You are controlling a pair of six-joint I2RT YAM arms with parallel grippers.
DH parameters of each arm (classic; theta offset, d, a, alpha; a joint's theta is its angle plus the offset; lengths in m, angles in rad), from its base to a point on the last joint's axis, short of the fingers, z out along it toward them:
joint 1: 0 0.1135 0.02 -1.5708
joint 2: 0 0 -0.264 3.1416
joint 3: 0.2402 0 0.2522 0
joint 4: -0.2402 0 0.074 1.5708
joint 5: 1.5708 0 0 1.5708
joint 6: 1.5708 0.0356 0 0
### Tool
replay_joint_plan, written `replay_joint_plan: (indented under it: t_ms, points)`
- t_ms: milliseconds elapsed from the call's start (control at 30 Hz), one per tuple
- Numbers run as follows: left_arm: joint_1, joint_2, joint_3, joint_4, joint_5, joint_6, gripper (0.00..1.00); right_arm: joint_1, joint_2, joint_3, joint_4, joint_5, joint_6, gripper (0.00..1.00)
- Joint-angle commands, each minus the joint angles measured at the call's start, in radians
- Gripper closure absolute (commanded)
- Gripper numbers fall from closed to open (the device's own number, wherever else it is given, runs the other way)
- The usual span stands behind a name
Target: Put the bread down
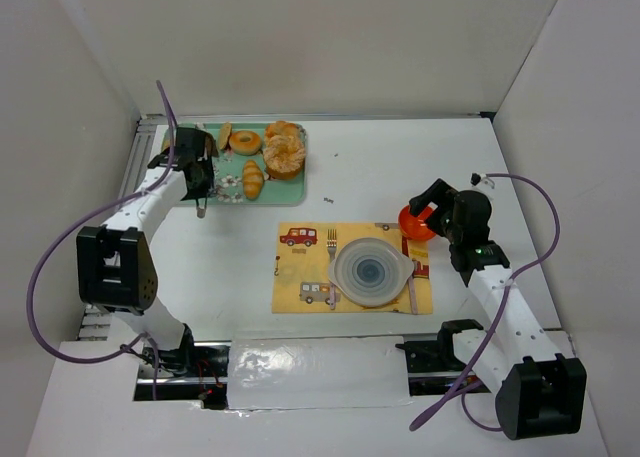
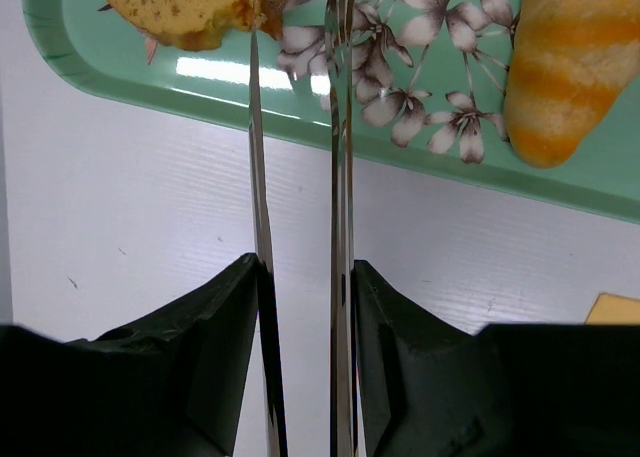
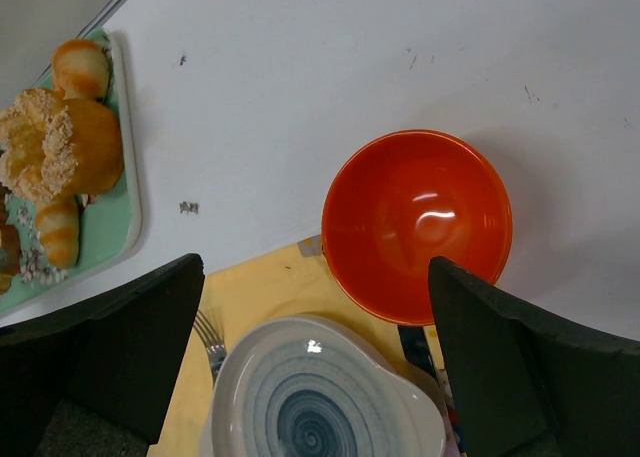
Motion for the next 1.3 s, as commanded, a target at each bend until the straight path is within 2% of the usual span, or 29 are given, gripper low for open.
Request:
replay_joint_plan:
  t_ms: [0, 300, 1033, 1100, 1133, 1267]
  points:
    - [-0.004, 0.009, 0.063, 0.013, -0.044, 0.024, 0.48, 0.007, -0.015, -0.009, 0.048, 0.009, -0.007, 0.00]
    - [-0.044, 0.082, 0.117, -0.008, -0.153, 0.045, 0.48, 0.007, 0.003, -0.018, 0.067, 0.018, 0.002, 0.00]
    - [-0.062, 0.227, 0.183, -0.037, -0.207, 0.064, 0.50, 0.007, 0.042, -0.018, 0.085, 0.027, 0.002, 0.00]
    - [-0.062, 0.227, 0.183, -0.037, -0.207, 0.064, 0.55, 0.007, 0.042, -0.018, 0.085, 0.027, 0.002, 0.00]
    - [-0.062, 0.227, 0.183, -0.037, -0.207, 0.064, 0.62, 0.007, 0.042, -0.018, 0.085, 0.027, 0.002, 0.00]
    - [-0.062, 0.227, 0.183, -0.037, -0.176, 0.064, 0.76, 0.007, 0.042, -0.018, 0.085, 0.027, 0.002, 0.00]
